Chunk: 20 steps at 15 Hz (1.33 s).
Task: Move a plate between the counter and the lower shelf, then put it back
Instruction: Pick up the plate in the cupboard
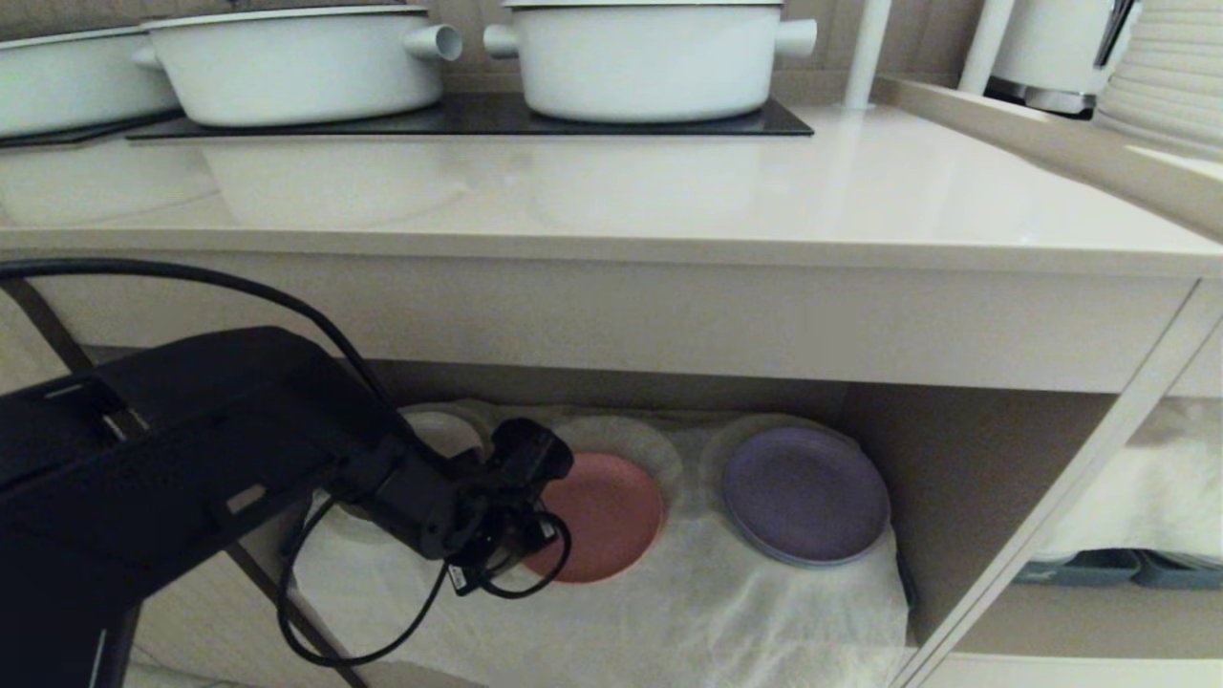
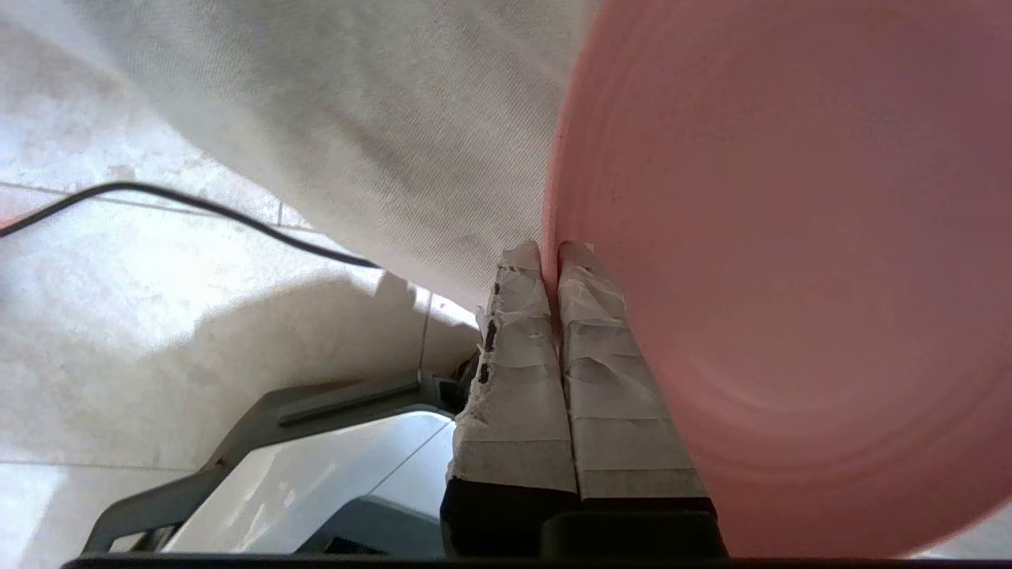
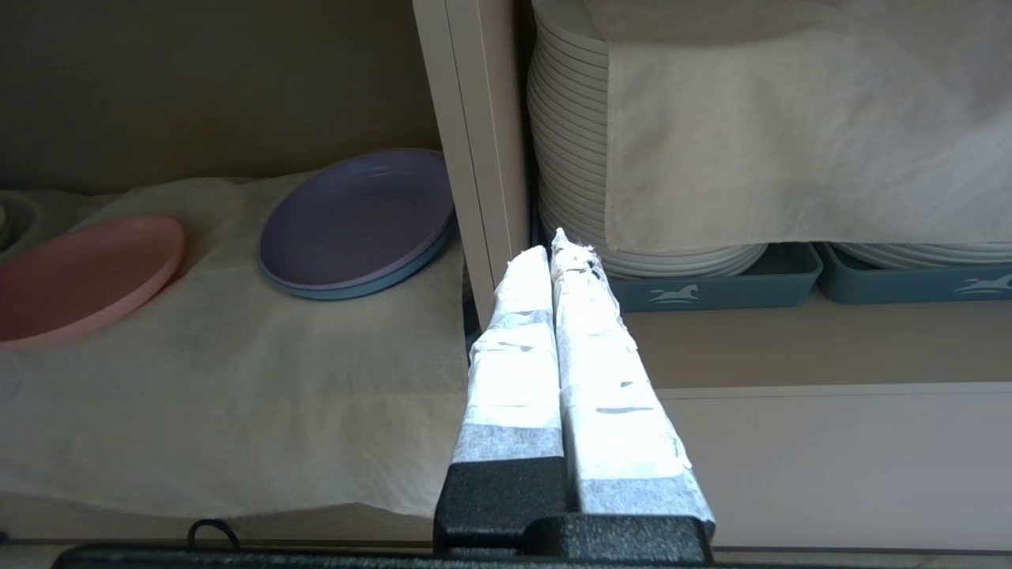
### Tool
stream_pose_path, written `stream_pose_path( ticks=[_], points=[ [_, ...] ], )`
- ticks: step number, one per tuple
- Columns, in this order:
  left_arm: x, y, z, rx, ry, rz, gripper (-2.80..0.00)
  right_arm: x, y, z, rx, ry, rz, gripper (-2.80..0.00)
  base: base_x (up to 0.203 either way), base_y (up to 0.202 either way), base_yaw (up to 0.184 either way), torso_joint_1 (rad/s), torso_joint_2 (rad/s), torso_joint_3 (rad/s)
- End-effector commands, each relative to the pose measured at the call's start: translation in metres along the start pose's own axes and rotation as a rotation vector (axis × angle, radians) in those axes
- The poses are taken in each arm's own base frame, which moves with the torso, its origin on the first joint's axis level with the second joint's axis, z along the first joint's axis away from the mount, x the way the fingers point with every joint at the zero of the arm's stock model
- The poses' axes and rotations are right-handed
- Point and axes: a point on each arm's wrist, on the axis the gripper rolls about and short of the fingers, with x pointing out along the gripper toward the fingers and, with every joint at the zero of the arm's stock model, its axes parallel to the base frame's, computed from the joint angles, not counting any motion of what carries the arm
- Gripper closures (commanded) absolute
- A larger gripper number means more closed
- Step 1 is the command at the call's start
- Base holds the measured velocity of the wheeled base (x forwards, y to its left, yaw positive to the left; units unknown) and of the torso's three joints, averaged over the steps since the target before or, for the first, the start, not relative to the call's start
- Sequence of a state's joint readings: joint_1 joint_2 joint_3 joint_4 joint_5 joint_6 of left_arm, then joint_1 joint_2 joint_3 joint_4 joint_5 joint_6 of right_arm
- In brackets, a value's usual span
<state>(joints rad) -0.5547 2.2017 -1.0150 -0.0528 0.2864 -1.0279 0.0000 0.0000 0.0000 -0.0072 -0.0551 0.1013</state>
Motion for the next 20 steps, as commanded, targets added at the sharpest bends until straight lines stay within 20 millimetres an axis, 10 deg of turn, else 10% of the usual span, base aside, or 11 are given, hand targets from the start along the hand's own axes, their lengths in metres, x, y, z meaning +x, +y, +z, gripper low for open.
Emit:
stream_pose_path(
  ticks=[1,20],
  points=[
    [-0.006,0.004,-0.001,-0.005,0.000,0.000,0.00,0.000,0.000,0.000,0.001,0.000,0.000,0.00,0.000,0.000,0.000,0.000,0.00,0.000],
    [-0.059,0.042,-0.017,0.022,0.031,-0.017,0.00,0.000,0.000,0.000,0.000,0.000,0.000,0.00,0.000,0.000,0.000,0.000,0.00,0.000]
  ],
)
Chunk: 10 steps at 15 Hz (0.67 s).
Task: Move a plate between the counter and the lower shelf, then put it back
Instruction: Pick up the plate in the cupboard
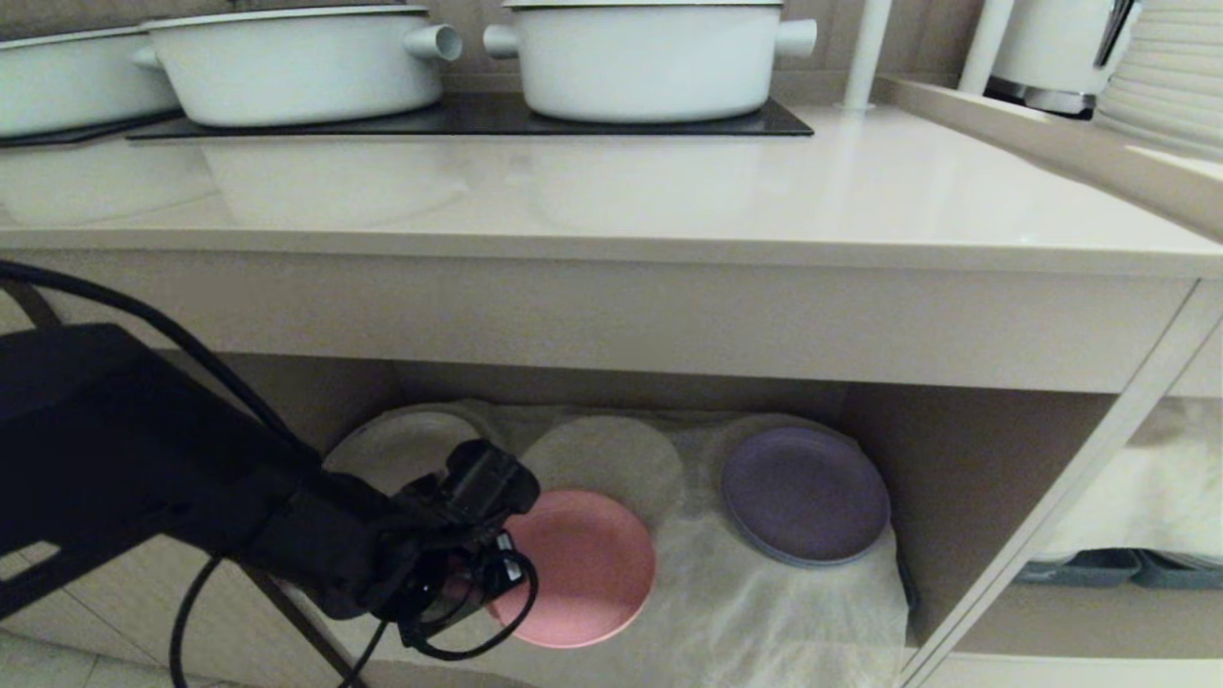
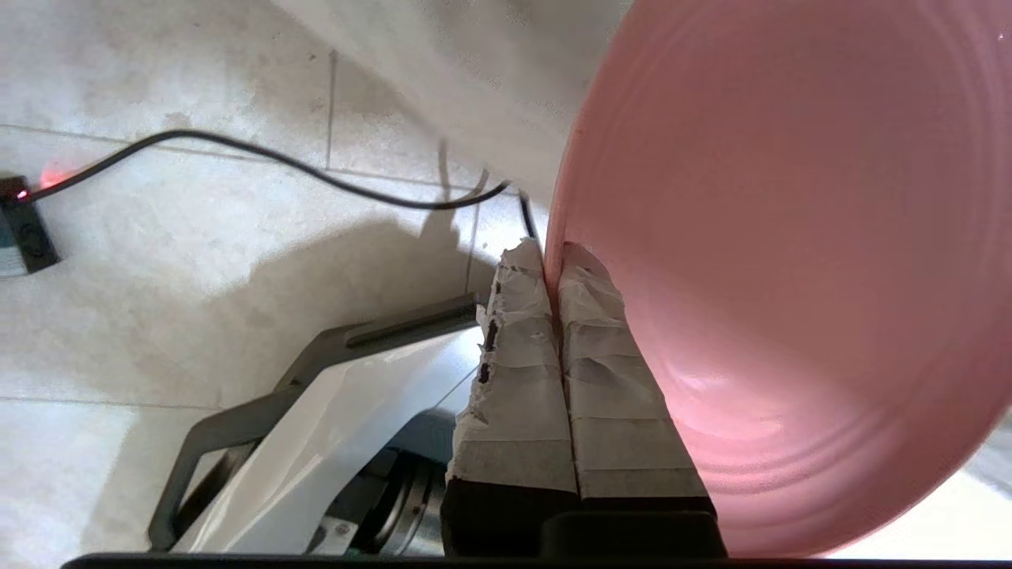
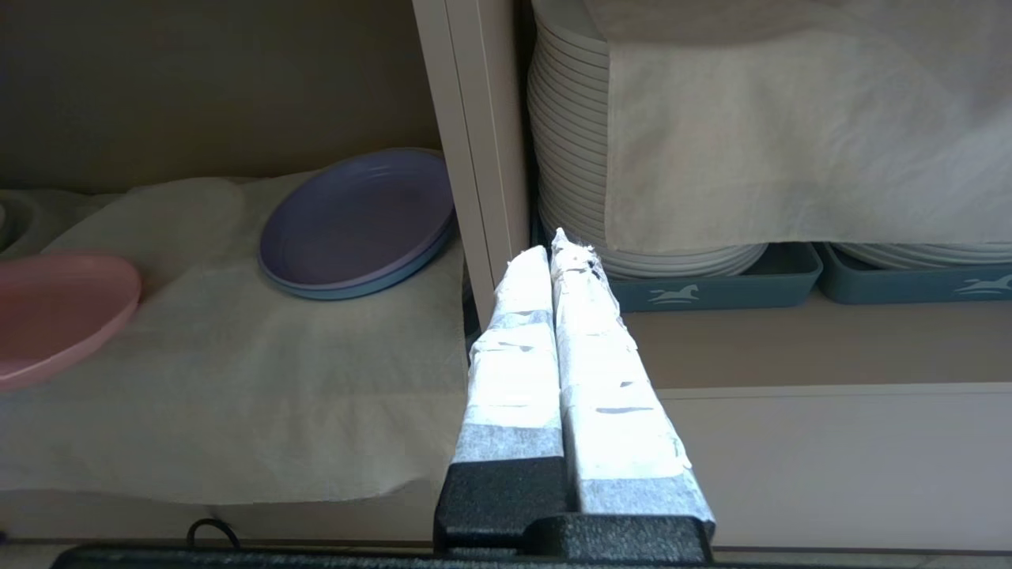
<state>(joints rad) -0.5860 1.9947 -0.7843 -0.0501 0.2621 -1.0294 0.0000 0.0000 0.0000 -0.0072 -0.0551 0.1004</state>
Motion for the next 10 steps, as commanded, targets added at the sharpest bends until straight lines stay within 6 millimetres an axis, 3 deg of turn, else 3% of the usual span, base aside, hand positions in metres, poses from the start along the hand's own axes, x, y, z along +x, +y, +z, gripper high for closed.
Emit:
stream_pose_path(
  ticks=[1,10],
  points=[
    [-0.011,0.007,-0.001,-0.011,-0.009,-0.011,0.00,0.000,0.000,0.000,0.001,0.000,0.000,0.00,0.000,0.000,0.000,0.000,0.00,0.000],
    [-0.040,0.034,-0.009,-0.074,-0.002,-0.040,0.00,0.000,0.000,0.000,0.001,0.000,0.000,0.00,0.000,0.000,0.000,0.000,0.00,0.000]
  ],
)
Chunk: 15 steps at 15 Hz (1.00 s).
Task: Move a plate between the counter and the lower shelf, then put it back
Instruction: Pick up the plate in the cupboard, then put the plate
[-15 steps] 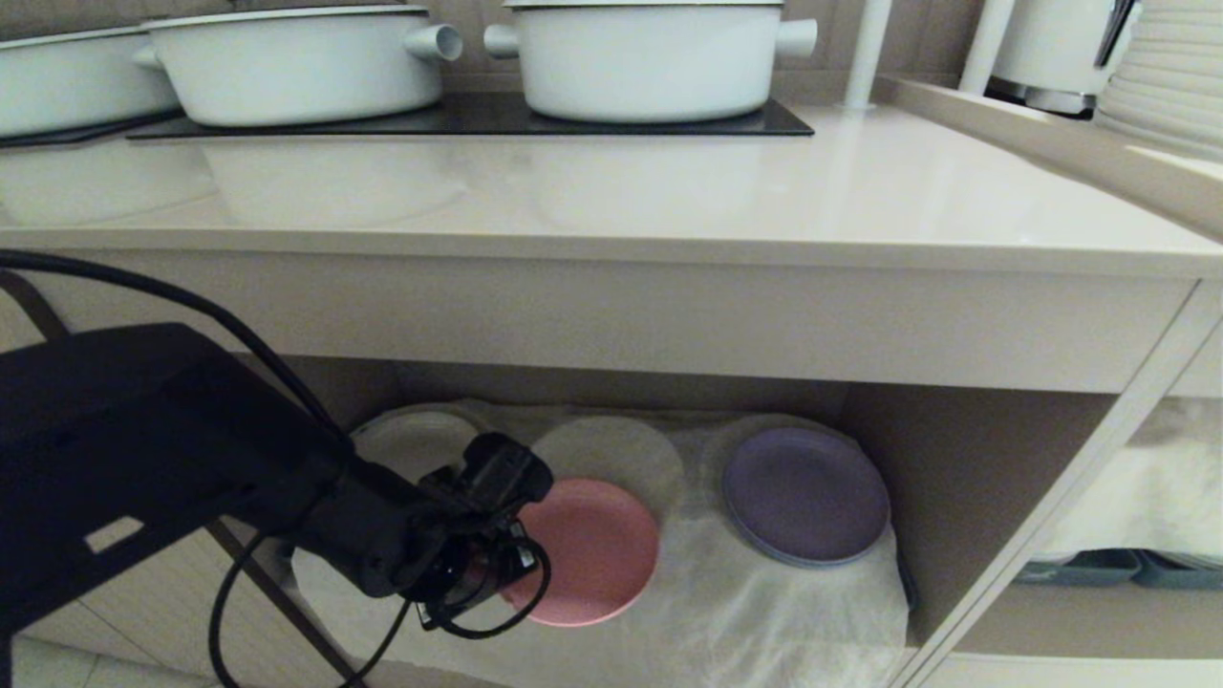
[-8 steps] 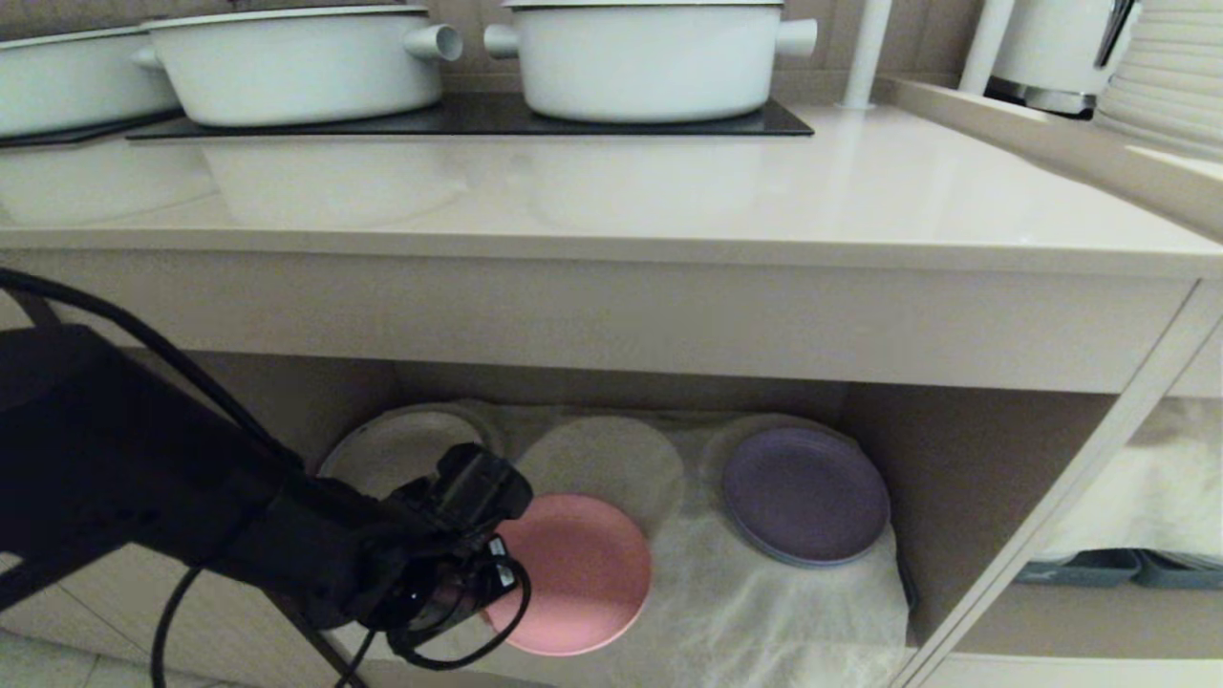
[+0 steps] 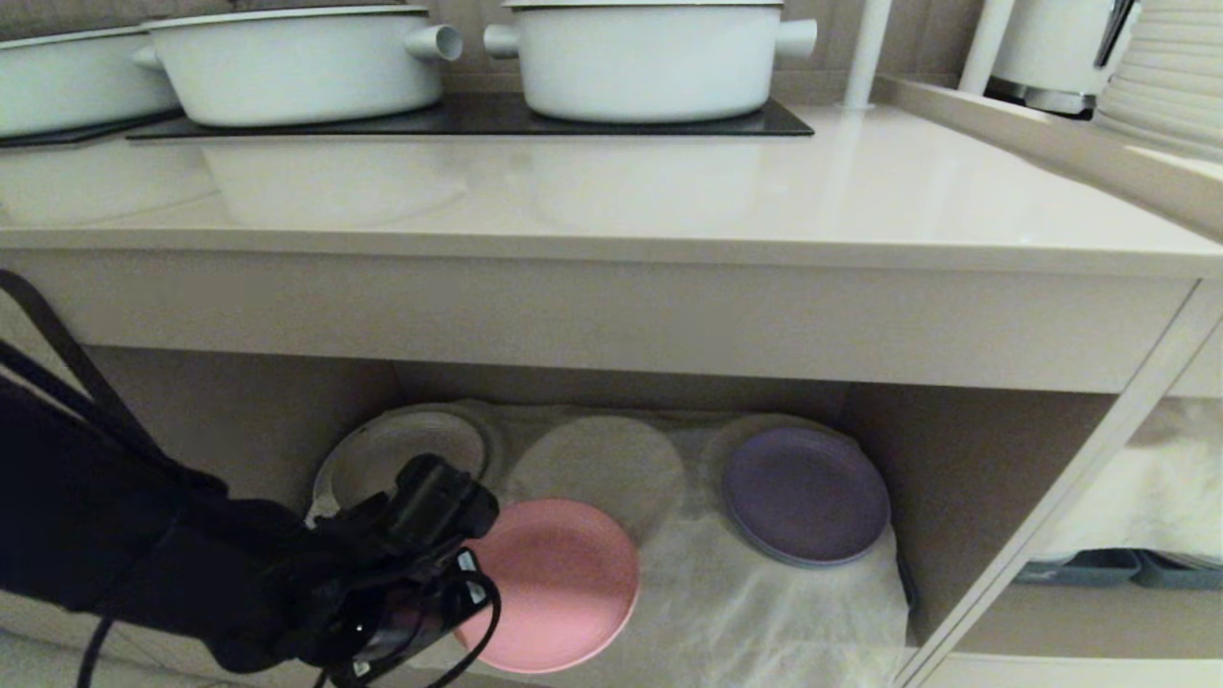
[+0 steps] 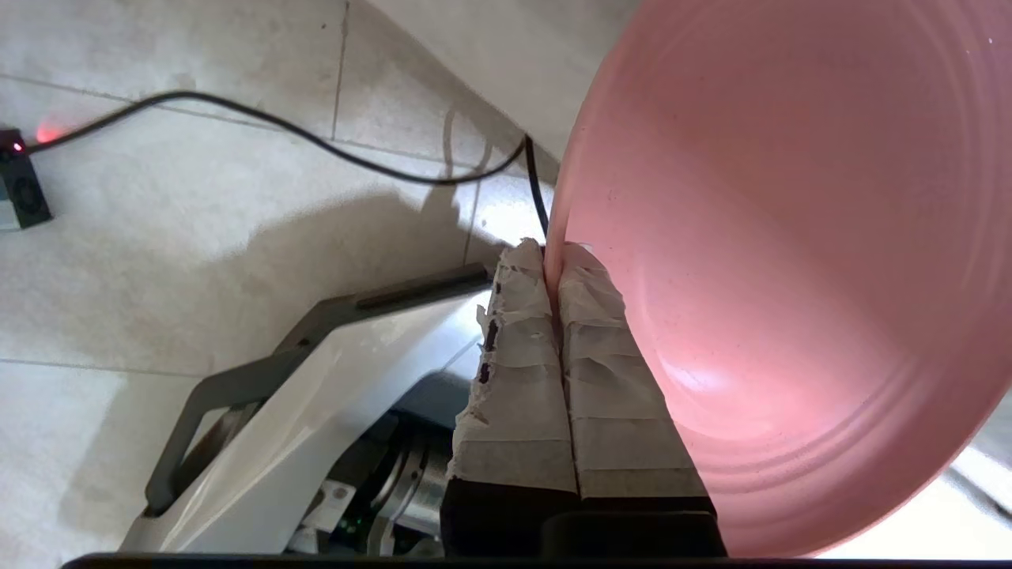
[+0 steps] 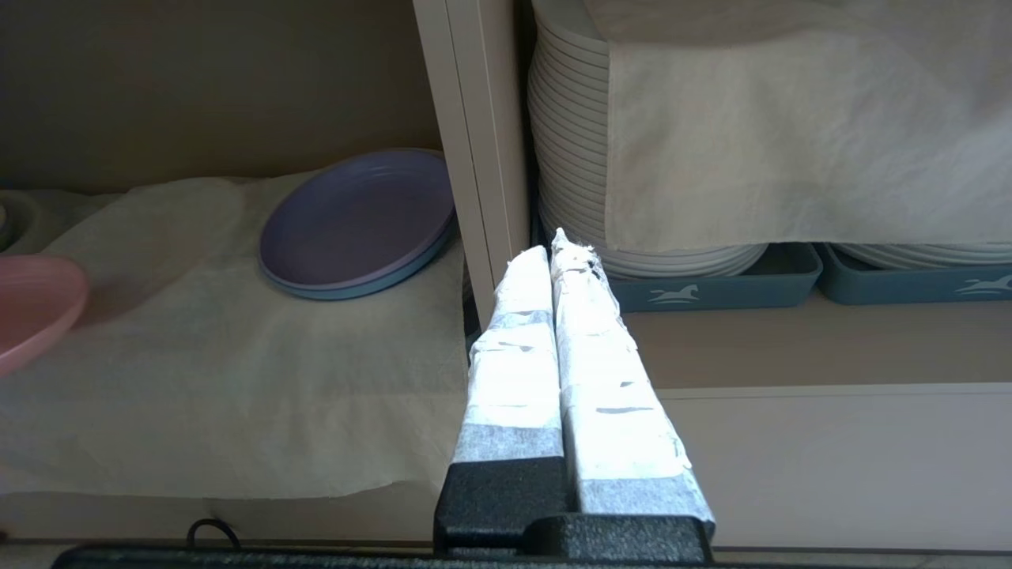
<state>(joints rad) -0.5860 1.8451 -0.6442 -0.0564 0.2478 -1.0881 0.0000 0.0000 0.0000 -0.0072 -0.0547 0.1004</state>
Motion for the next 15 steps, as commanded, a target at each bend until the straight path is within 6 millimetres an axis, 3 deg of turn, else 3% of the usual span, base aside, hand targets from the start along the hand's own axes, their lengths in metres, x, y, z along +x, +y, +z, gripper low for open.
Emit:
stream_pose_path(
  ticks=[1,9,15],
  points=[
    [-0.012,0.008,-0.001,-0.012,-0.001,-0.026,0.00,0.000,0.000,0.000,0.001,0.000,0.000,0.00,0.000,0.000,0.000,0.000,0.00,0.000],
    [-0.054,0.040,-0.018,0.010,0.029,-0.140,0.00,0.000,0.000,0.000,0.001,0.000,0.000,0.00,0.000,0.000,0.000,0.000,0.00,0.000],
    [-0.069,0.066,-0.028,0.031,0.021,-0.165,0.00,0.000,0.000,0.000,0.001,0.000,0.000,0.00,0.000,0.000,0.000,0.000,0.00,0.000]
  ],
)
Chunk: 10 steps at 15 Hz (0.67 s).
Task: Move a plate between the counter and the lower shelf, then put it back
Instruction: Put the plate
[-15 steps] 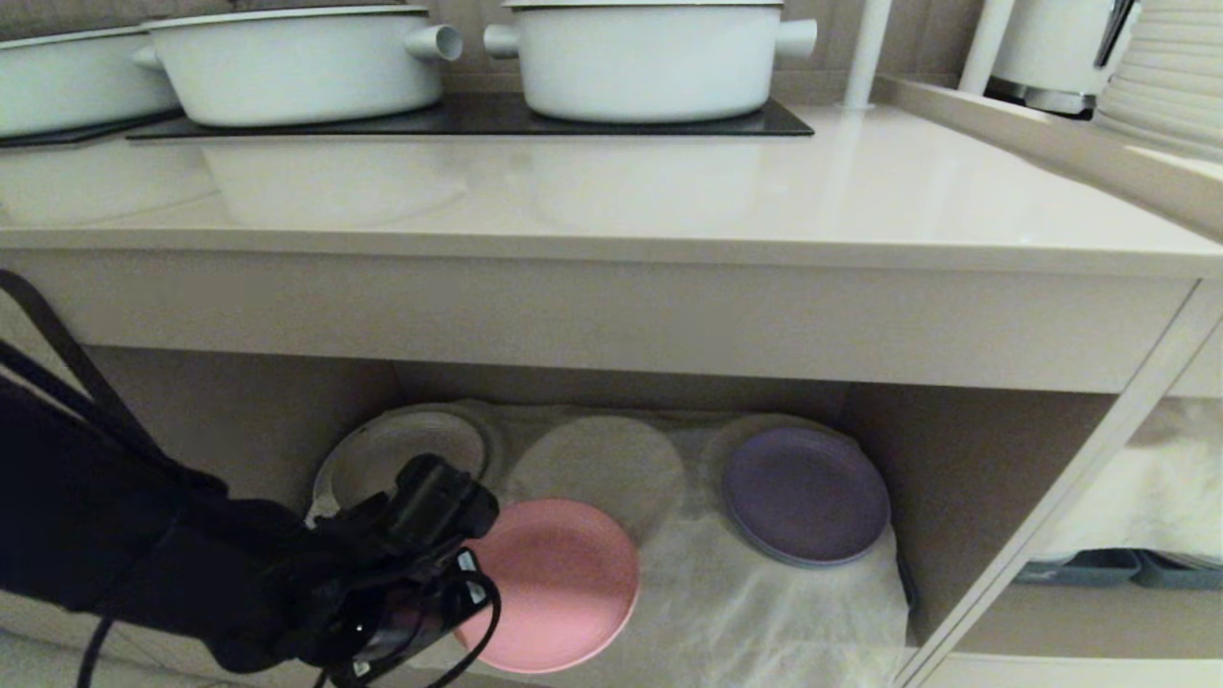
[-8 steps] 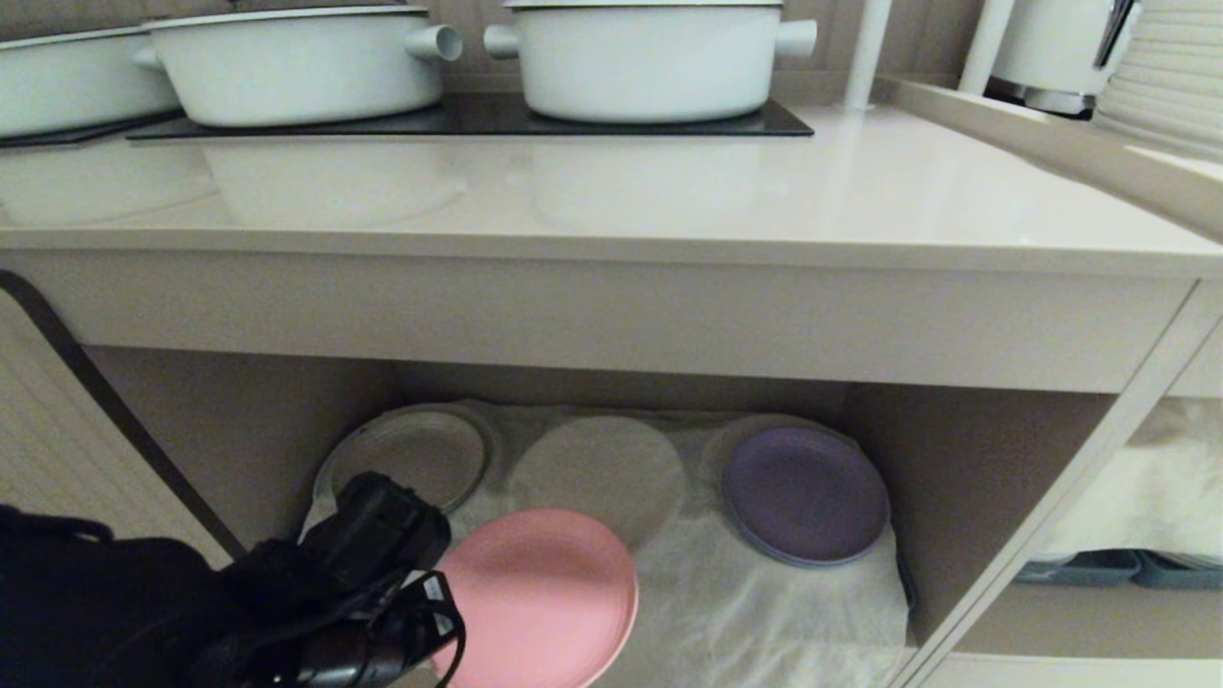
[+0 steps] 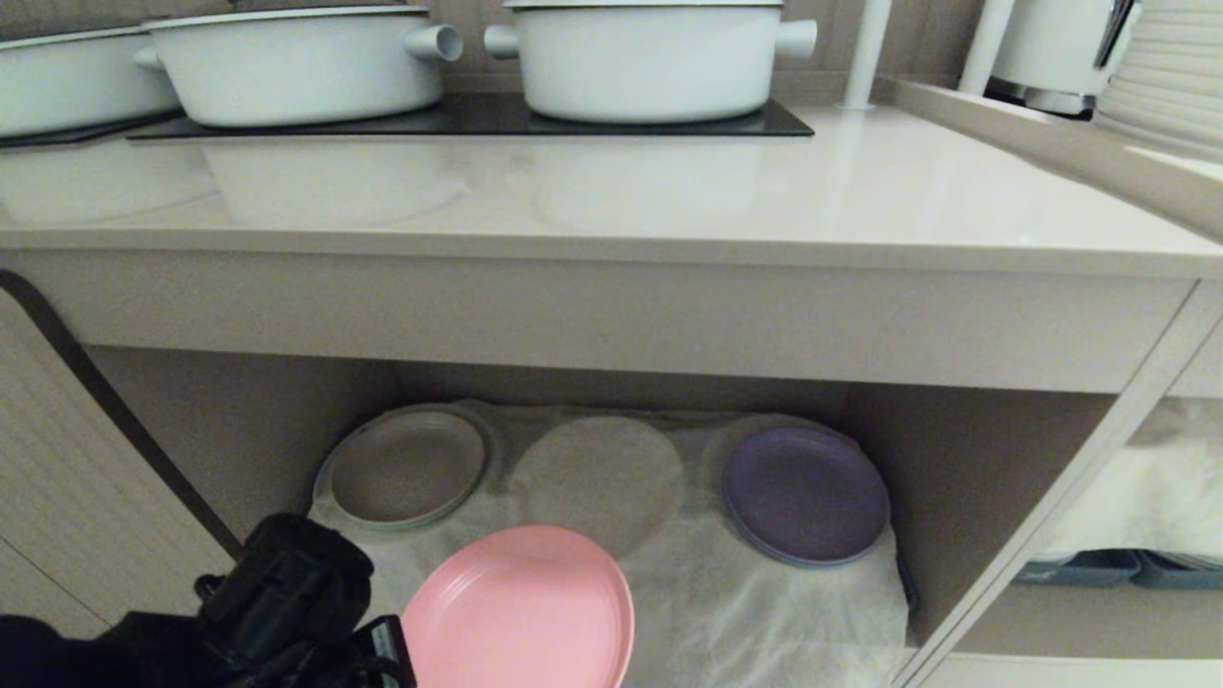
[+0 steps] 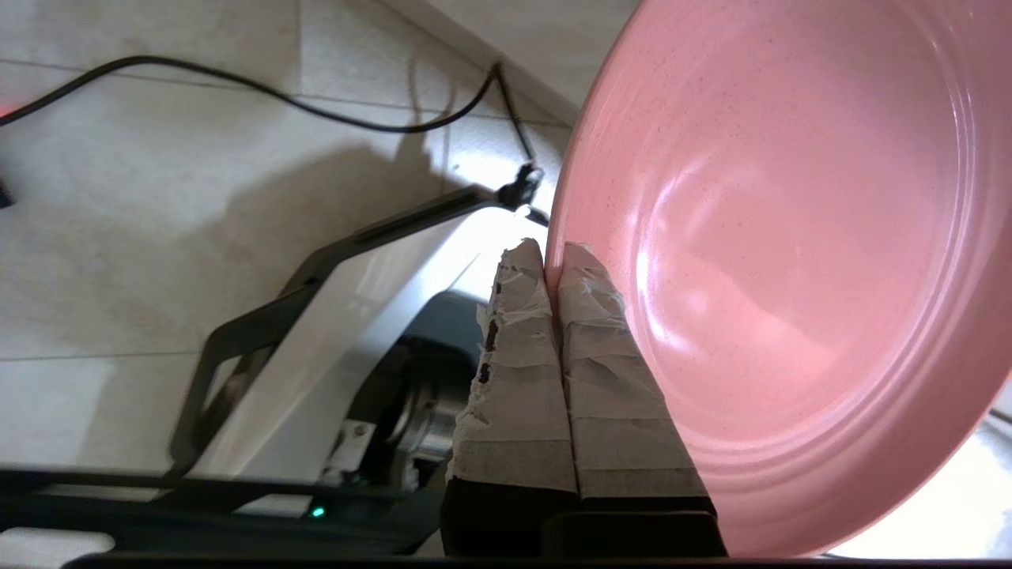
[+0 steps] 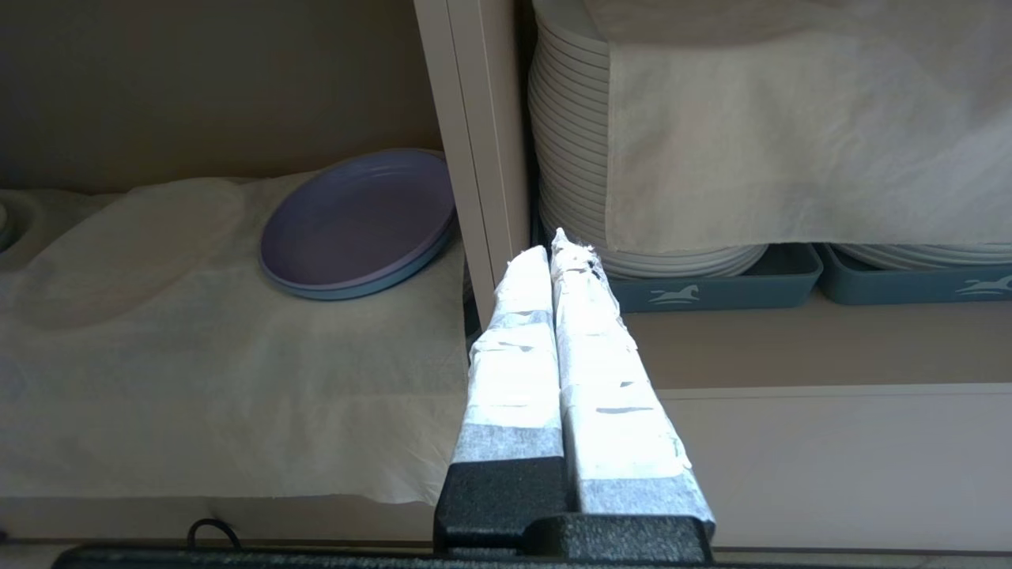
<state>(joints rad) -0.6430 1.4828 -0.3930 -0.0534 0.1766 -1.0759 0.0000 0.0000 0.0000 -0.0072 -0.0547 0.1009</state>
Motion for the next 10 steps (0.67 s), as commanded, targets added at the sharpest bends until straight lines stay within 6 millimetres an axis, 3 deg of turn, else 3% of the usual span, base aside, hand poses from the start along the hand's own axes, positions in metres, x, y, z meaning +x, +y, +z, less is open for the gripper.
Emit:
stream_pose_path(
  ticks=[1,10],
  points=[
    [-0.009,0.010,-0.004,-0.007,-0.015,-0.018,0.00,0.000,0.000,0.000,0.000,0.000,0.000,0.00,0.000,0.000,0.000,0.000,0.00,0.000],
    [-0.033,0.040,-0.016,0.081,-0.044,-0.077,0.00,0.000,0.000,0.000,0.000,0.000,0.000,0.00,0.000,0.000,0.000,0.000,0.00,0.000]
  ],
)
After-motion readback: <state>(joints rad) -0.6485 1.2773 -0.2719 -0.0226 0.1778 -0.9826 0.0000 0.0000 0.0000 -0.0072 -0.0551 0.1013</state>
